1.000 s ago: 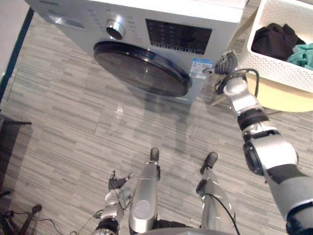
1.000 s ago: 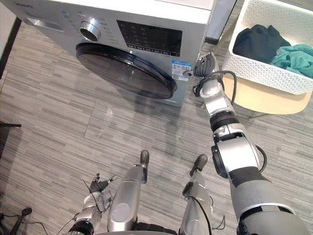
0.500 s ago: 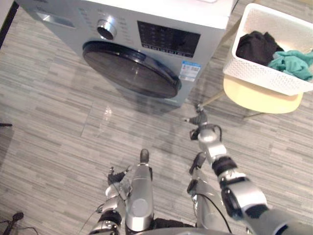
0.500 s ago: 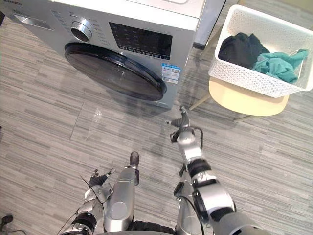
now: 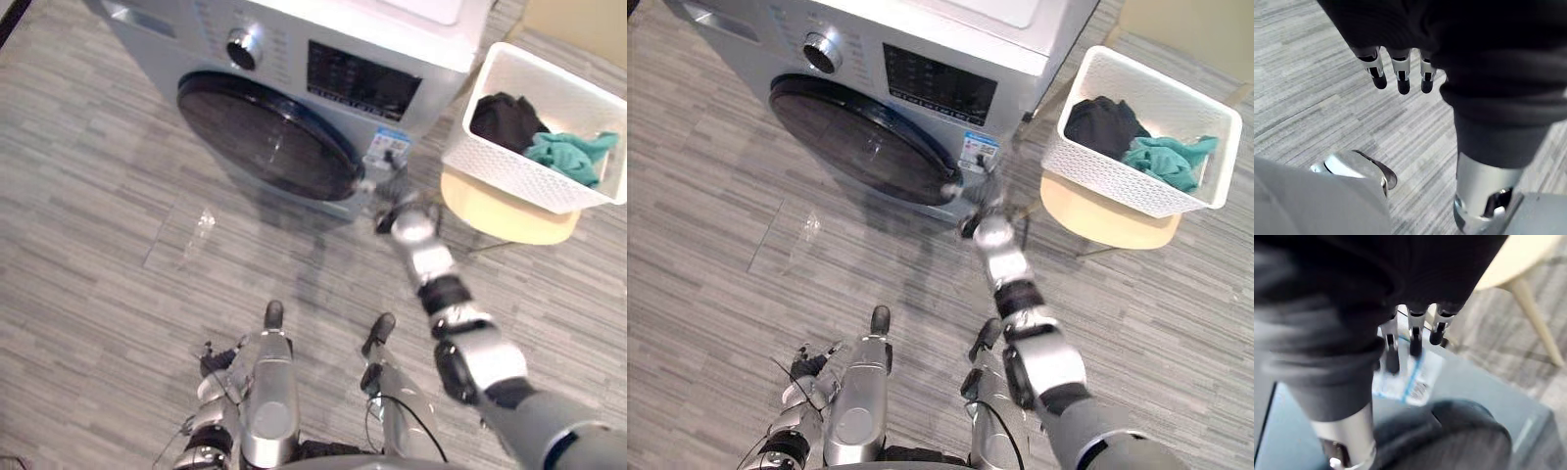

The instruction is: Pick up the laundry basket with both hands and put the clothes into the washing machine.

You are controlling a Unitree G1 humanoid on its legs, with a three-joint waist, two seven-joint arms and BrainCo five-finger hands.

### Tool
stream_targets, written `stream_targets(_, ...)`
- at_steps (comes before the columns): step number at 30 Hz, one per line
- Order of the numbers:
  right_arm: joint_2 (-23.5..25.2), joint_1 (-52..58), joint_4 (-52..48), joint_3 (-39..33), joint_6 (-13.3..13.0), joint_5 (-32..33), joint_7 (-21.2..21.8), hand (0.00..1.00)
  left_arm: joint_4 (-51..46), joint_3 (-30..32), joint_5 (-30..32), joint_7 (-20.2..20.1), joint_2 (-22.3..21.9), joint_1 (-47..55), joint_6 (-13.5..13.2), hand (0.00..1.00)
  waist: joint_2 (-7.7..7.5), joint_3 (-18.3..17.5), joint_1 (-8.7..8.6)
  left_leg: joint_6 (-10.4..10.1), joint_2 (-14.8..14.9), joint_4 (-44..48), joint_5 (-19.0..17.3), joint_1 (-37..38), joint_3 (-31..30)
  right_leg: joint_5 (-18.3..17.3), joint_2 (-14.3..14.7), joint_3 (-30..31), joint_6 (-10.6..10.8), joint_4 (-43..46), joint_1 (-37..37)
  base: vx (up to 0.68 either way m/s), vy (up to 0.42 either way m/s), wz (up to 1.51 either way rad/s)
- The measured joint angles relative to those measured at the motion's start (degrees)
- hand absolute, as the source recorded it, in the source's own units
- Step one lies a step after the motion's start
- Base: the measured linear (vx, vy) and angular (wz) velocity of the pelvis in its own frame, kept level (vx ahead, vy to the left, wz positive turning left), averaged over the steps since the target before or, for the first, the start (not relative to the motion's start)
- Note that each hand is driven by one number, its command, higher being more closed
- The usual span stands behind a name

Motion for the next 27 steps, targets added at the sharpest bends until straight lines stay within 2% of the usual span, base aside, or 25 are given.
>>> stream_targets(5, -2.0, -4.3, 5.6, -2.0, 1.7, -0.1, -0.9, 0.0, 0.7, 2.8, -0.6, -0.1, -0.1, 2.1, 0.0, 0.0, 0.05, 0.3, 0.38, 0.0, 0.1, 1.4, 0.0, -2.8, -0.4, 0.0, 0.0, 0.0, 0.0, 0.8, -2.3, 0.0, 0.011, 0.02)
stream_targets(7, -4.9, -6.4, 8.5, -2.3, 1.8, -0.2, -1.0, 0.0, 1.2, 2.9, -0.6, -0.2, -0.2, 2.1, -0.1, 0.0, 0.63, 0.6, 1.1, 0.0, 0.1, 2.1, 0.0, -3.9, -0.8, 0.2, 0.1, -0.1, -0.3, 0.8, -3.1, -0.07, 0.015, 0.0)
stream_targets(9, -9.0, -11.8, 13.2, -2.8, 1.9, -0.3, -1.0, 0.0, 1.2, 2.6, -0.6, -0.3, -0.6, 2.0, -0.2, 0.0, 1.99, 1.4, 1.65, 0.1, 0.1, 3.0, -0.1, -6.0, -1.2, 0.5, 0.3, -0.1, -0.5, 0.6, -4.4, -0.09, 0.011, -0.04)
stream_targets(11, -11.3, -15.3, 13.5, -3.1, 1.8, -0.2, -0.8, 0.0, 1.4, 2.2, -1.8, -0.3, -0.8, 1.3, -0.3, 0.0, 3.01, 2.0, 2.29, 0.0, 0.3, 3.5, 0.0, -8.0, -1.3, 1.1, 0.5, -0.1, -0.6, 0.1, -6.0, -0.07, 0.006, -0.06)
stream_targets(14, -11.9, -16.6, 14.9, -2.9, 1.3, 0.6, -0.6, 0.0, 1.5, 0.3, -1.9, -0.3, -1.1, 0.0, -0.8, 0.0, 3.69, 2.4, 3.28, -0.2, 0.9, 3.7, 0.0, -8.8, -1.5, 1.7, 1.1, -0.2, -0.2, -1.2, -6.1, -0.02, -0.01, -0.04)
stream_targets(22, -10.8, -18.5, 15.6, 4.3, 1.4, 8.1, -0.8, 0.0, -2.8, -6.6, -4.5, -0.3, -2.0, -4.9, -2.8, 0.0, 3.81, 2.4, 3.61, -1.4, 3.5, 3.2, 0.7, -11.6, -2.1, 3.2, 3.9, -1.3, -1.8, -3.4, -8.1, 0.06, -0.034, -0.08)
stream_targets(27, -10.5, -19.4, 15.4, 14.5, 2.1, 16.8, -1.0, 0.0, -4.6, -6.3, -5.0, -0.4, -2.4, -5.3, -2.8, 0.0, 3.87, 2.3, 3.61, -3.0, 6.7, 1.7, 1.3, -11.4, -2.4, 2.3, 7.0, -1.9, -3.1, -4.2, -8.1, 0.09, -0.07, -0.1)
